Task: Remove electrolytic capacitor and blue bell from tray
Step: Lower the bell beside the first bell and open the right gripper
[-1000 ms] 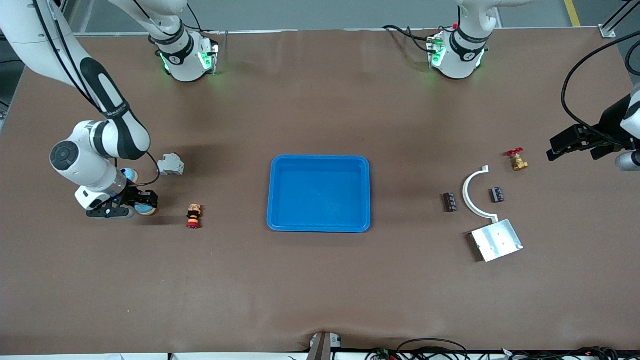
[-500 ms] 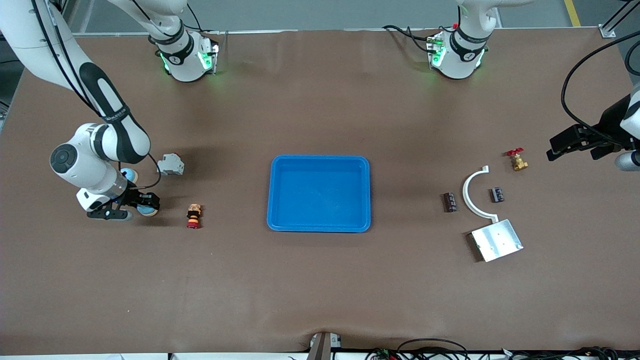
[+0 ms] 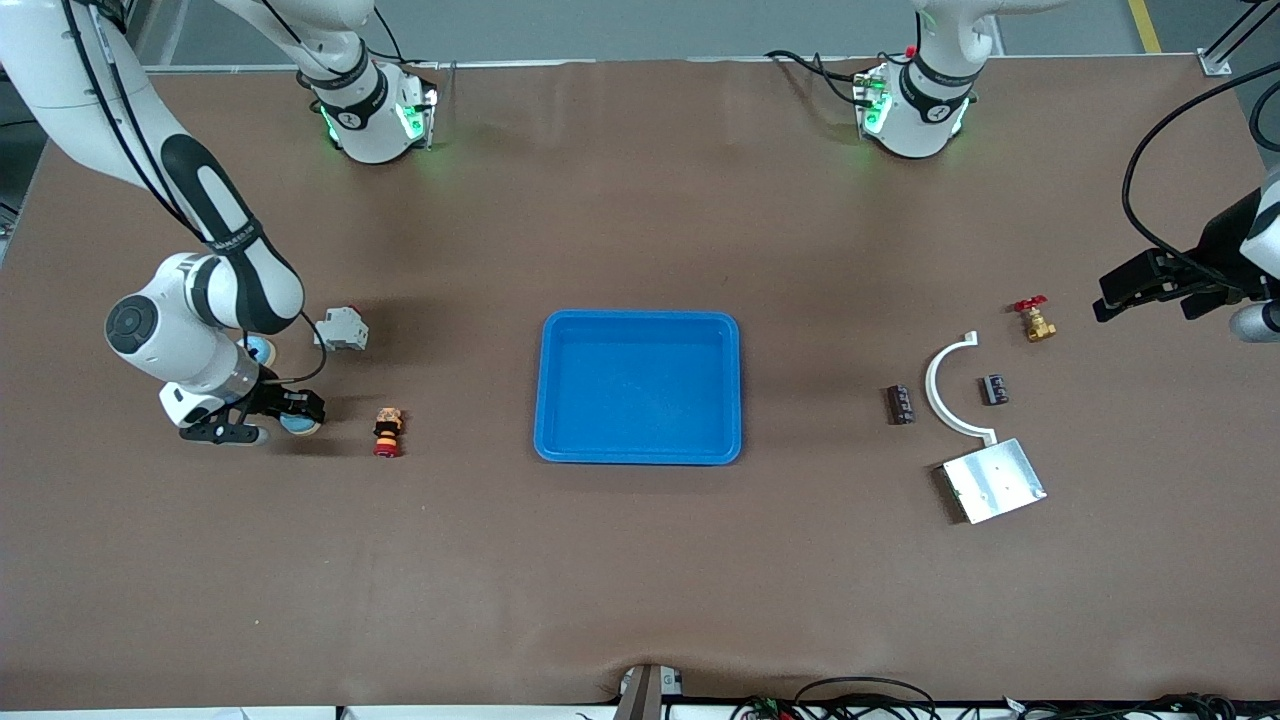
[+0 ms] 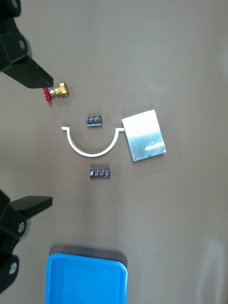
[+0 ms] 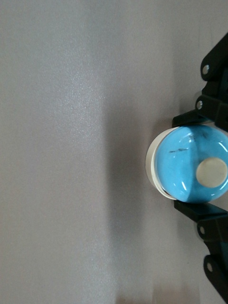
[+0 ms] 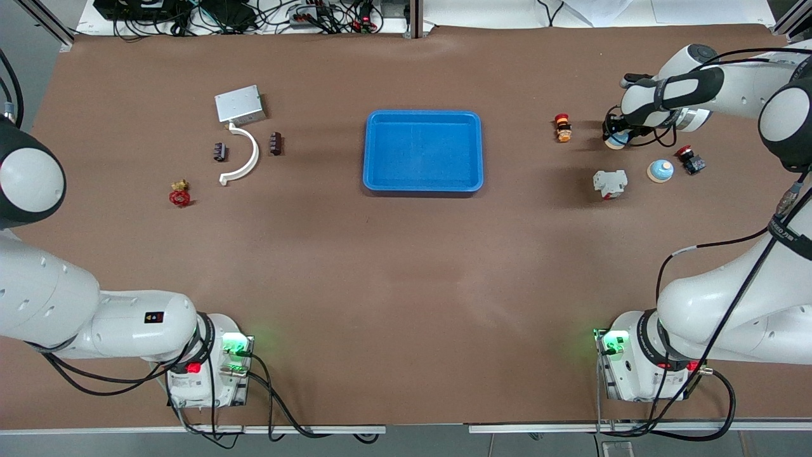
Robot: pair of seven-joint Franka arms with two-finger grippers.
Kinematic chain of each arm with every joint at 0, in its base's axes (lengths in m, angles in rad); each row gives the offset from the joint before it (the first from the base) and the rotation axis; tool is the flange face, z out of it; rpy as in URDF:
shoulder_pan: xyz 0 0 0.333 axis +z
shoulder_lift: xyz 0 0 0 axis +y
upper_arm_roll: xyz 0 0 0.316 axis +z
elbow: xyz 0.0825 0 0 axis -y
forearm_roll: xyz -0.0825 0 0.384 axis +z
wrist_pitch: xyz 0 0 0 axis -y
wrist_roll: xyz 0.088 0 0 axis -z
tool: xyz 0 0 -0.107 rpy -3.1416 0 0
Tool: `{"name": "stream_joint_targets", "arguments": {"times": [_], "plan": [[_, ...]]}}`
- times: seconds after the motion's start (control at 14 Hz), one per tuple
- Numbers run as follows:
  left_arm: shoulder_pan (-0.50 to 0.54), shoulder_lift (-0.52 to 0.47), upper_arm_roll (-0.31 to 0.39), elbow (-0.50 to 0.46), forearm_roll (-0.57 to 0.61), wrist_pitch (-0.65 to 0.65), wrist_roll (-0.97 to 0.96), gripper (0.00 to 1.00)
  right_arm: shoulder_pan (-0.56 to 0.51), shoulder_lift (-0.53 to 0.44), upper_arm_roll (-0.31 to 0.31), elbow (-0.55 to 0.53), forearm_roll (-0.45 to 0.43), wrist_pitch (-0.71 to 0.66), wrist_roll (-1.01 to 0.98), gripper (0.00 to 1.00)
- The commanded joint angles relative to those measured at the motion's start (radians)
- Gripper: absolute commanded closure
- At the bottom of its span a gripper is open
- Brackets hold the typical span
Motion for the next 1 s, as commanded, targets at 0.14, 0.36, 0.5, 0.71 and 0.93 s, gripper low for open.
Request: {"name": "stream_joint_targets", "arguments": {"times": [0.14,0.36,0.5,0.71,0.93], "plan": [[-0.002,0.000,0.001,0.010,0.004,-0.005,-0.006,0.00,-0.013,0.019,0.014,0.015,0.011,0.002,0.003,0.00],[-0.003,0.000,-0.001,0.010,0.004,-0.005,-0.008,0.00,-0.011,0.017,0.015,0.015,0.011,0.001,0.003,0.00],[-0.003,0.000,0.001,0.010,0.004,-0.005,-0.008,0.00,-0.011,0.017,0.014,0.016,0.011,-0.002,0.003,0.00],[-0.002,-0.002,0.001,0.010,0.004,-0.005,-0.006,0.00,-0.010,0.014,0.014,0.030,0.011,-0.021,0.000,0.00],[-0.003,-0.002,-0.001,0.010,0.004,-0.005,-0.008,0.00,-0.008,0.000,0.015,0.064,0.011,-0.101,0.000,0.00]]}}
